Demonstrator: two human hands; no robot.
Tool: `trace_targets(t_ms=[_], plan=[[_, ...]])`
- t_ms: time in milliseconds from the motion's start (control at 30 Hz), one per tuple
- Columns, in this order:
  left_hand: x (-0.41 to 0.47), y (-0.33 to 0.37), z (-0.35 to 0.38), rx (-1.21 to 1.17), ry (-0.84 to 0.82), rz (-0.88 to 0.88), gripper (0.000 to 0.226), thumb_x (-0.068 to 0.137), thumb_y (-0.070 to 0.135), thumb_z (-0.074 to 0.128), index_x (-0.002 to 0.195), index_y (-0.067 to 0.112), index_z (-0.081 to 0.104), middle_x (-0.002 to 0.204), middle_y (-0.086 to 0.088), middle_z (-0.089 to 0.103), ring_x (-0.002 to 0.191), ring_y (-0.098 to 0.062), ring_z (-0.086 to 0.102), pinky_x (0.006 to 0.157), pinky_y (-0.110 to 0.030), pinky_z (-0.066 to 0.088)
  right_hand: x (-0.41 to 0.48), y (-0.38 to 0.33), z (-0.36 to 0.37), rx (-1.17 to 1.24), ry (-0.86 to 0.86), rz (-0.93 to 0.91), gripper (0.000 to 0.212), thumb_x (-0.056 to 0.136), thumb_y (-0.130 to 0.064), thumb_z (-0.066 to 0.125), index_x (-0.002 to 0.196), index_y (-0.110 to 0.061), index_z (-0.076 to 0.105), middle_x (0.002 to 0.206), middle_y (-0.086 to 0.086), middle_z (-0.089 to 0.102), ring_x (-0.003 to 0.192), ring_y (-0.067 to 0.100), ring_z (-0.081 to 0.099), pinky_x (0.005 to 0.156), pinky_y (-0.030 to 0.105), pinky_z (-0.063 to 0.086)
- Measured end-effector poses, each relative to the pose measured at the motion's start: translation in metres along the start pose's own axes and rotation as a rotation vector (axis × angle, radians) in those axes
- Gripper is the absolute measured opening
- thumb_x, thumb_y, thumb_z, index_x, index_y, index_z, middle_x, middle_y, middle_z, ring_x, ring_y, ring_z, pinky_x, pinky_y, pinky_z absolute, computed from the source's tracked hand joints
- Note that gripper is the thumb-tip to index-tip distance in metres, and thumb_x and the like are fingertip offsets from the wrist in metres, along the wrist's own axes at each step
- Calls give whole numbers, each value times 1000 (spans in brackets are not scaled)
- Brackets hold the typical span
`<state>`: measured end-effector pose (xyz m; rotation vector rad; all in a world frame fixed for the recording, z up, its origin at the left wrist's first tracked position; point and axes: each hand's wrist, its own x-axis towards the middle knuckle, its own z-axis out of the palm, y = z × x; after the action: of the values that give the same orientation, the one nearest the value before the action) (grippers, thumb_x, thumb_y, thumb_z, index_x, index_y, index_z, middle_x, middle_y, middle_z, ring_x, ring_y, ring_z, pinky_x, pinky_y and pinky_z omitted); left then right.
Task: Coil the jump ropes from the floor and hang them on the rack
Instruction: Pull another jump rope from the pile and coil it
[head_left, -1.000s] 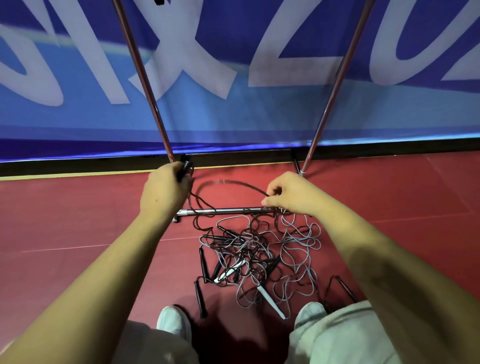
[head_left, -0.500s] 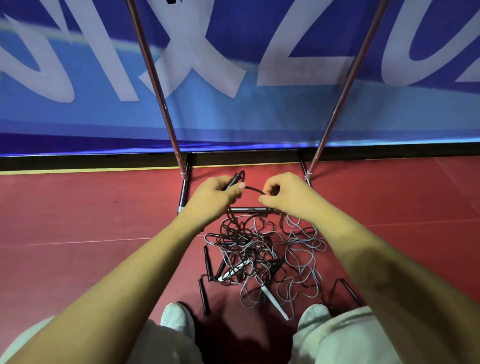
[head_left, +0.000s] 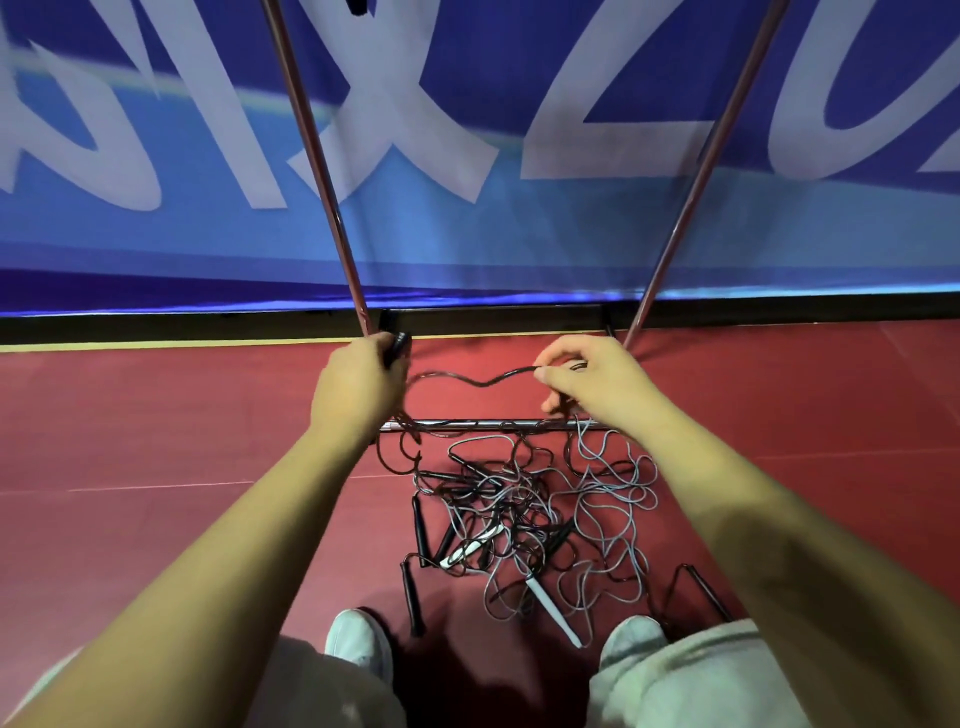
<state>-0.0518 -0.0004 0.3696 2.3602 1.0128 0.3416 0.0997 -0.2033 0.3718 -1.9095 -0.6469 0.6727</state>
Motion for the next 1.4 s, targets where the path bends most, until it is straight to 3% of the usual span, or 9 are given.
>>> trace_targets(t_ms=[167, 333, 633, 733, 833, 1000, 1100, 1233, 1400], plan=[[-31, 41, 15, -498, -366, 82, 17, 99, 20, 59, 111, 13, 68, 70, 3, 59, 43, -1, 52, 42, -11, 34, -7, -12, 24, -94, -94, -73, 9, 86, -8, 69, 82, -16, 70, 52, -6, 60, 42, 7, 54, 43, 21, 44], [-30, 40, 23, -469, -504, 61, 24, 98, 35, 59, 86, 15, 65, 51, 11, 46, 42, -6, 38, 43, -20, 30, -5, -14, 30, -43, -86, -73, 18, 84, -7, 64, 90, -23, 58, 50, -8, 55, 44, 15, 44, 47, 27, 38], [11, 6, -2, -664, -69, -225, 14, 97, 27, 60, 87, 17, 62, 61, 3, 45, 50, -12, 37, 51, -25, 30, 8, 15, -6, -334, -221, 89, 15, 91, -18, 68, 79, -11, 64, 68, 8, 68, 64, 16, 65, 69, 29, 47], [10, -1, 1, -468, -10, -174, 22, 97, 29, 59, 106, 12, 68, 78, -2, 64, 64, -17, 53, 68, -32, 44, 7, 17, -5, -267, -231, 102, 13, 96, -13, 60, 84, -11, 65, 67, 6, 62, 60, 17, 63, 58, 25, 47], [9, -5, -6, -168, 15, -45, 21, 95, 24, 60, 112, 14, 68, 88, -8, 72, 68, -25, 68, 65, -32, 53, 5, 7, -3, -334, -155, -2, 17, 97, -18, 57, 92, -13, 73, 53, -11, 54, 45, 2, 48, 47, 13, 37], [-25, 37, -7, -575, -385, 68, 13, 99, 19, 58, 104, 14, 69, 65, 6, 63, 41, -4, 54, 44, -15, 38, -5, -16, 12, -340, -227, -131, 16, 95, -22, 60, 91, -17, 76, 43, -14, 49, 43, 5, 38, 46, 20, 35], [-33, 45, 6, -537, -596, 167, 18, 98, 27, 59, 100, 10, 65, 67, 3, 63, 44, -8, 49, 41, -14, 32, -5, -23, 17, -325, -155, -202, 14, 93, -24, 63, 87, -17, 75, 52, -11, 53, 45, 2, 39, 47, 19, 29], [-17, 37, 6, -614, -374, 27, 20, 95, 23, 64, 77, 16, 59, 53, 9, 46, 43, -7, 33, 42, -20, 26, -4, -8, 8, -425, -312, -88, 17, 94, -23, 62, 81, -16, 70, 54, -11, 61, 50, 2, 53, 54, 16, 41], [5, 18, -17, -1019, -99, -224, 16, 97, 12, 59, 81, 15, 54, 49, 7, 39, 36, -5, 24, 36, -15, 16, 7, 42, -21, -527, -327, 97, 19, 96, -18, 58, 78, -21, 65, 75, -6, 70, 69, 17, 53, 68, 34, 43]])
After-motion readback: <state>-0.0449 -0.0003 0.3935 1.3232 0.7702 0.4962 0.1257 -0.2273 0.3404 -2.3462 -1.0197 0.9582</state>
